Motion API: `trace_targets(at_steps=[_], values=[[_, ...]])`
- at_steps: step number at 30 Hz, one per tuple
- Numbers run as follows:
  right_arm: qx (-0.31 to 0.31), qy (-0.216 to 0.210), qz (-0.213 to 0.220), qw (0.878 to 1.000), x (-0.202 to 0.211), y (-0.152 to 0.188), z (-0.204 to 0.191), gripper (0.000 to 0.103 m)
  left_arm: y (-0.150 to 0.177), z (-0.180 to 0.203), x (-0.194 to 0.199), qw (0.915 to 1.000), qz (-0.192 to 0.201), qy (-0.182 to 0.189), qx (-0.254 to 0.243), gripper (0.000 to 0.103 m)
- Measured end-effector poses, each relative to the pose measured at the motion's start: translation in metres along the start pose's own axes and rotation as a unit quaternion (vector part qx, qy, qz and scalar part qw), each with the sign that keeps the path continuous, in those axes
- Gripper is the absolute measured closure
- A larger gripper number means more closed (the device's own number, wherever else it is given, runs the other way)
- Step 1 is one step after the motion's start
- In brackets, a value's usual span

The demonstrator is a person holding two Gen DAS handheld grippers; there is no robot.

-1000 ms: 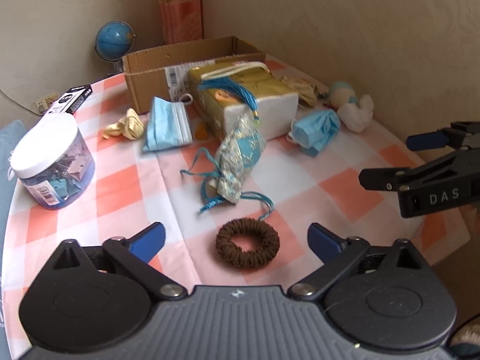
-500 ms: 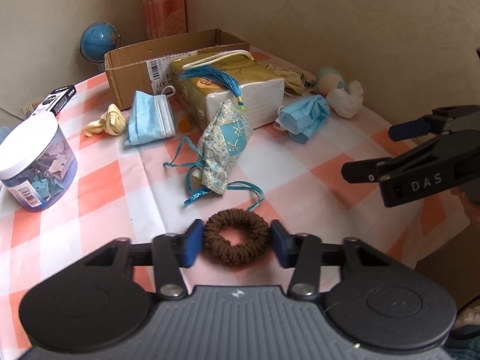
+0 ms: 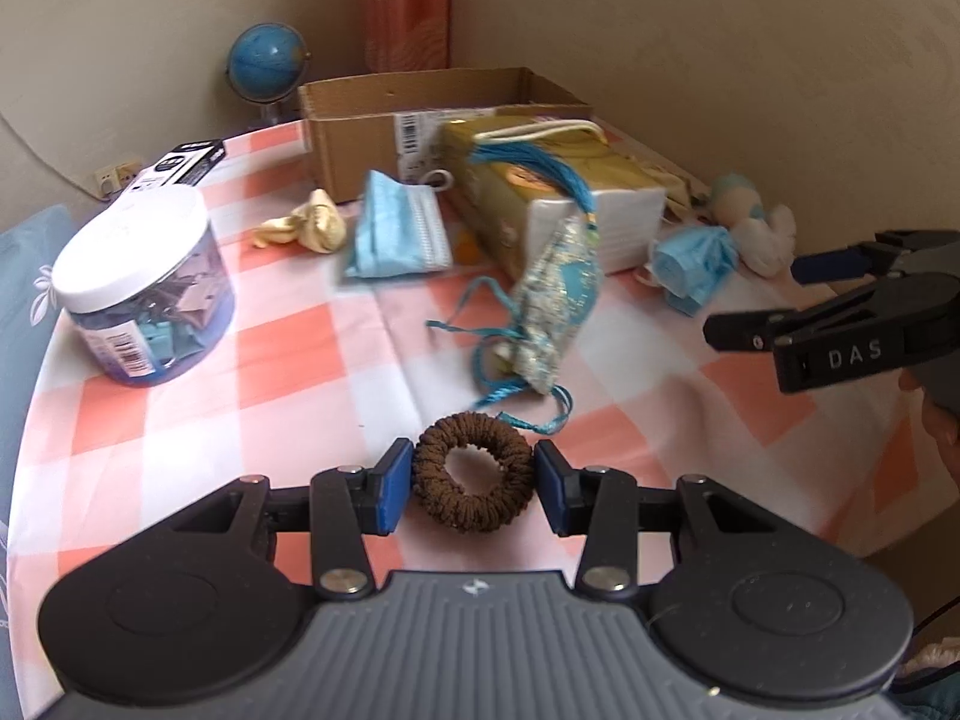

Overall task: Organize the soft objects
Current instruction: 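Grasp the brown scrunchie with the left gripper while the right gripper approaches the folded blue mask, then lift the scrunchie with the left gripper while the right gripper grasps the blue mask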

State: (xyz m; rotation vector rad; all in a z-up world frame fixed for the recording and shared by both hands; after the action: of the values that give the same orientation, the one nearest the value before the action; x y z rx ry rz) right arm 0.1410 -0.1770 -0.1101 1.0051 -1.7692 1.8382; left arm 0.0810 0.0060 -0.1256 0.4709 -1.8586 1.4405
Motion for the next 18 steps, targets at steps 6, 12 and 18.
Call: trace_targets(at_steps=[6, 12, 18], values=[[0.024, -0.016, 0.009, 1.000, -0.021, -0.025, -0.009, 0.000, 0.001, -0.007, -0.002, 0.9999, -0.003, 0.004, 0.016, 0.060], [0.032, -0.013, -0.009, 0.999, -0.047, -0.030, -0.006, 0.000, 0.001, -0.009, -0.004, 0.9998, -0.004, 0.011, 0.016, 0.060], [0.028, -0.021, -0.025, 0.999, -0.055, -0.027, -0.005, 0.000, 0.000, -0.012, -0.006, 0.9998, -0.007, 0.016, 0.014, 0.060]])
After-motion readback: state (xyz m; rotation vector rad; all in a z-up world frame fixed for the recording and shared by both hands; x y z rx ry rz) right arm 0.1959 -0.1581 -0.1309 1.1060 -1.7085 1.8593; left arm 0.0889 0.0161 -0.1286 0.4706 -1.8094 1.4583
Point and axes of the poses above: each gripper's, at about its wrist camera, not at the fingertips, and x roughly against the way its jaws point, z to its right, y to its underside, the point moved 7 cm from there along -x, roughly the way its jaws point, and after that the axes turned 13 degrees about -x, right-handed, at the moved point
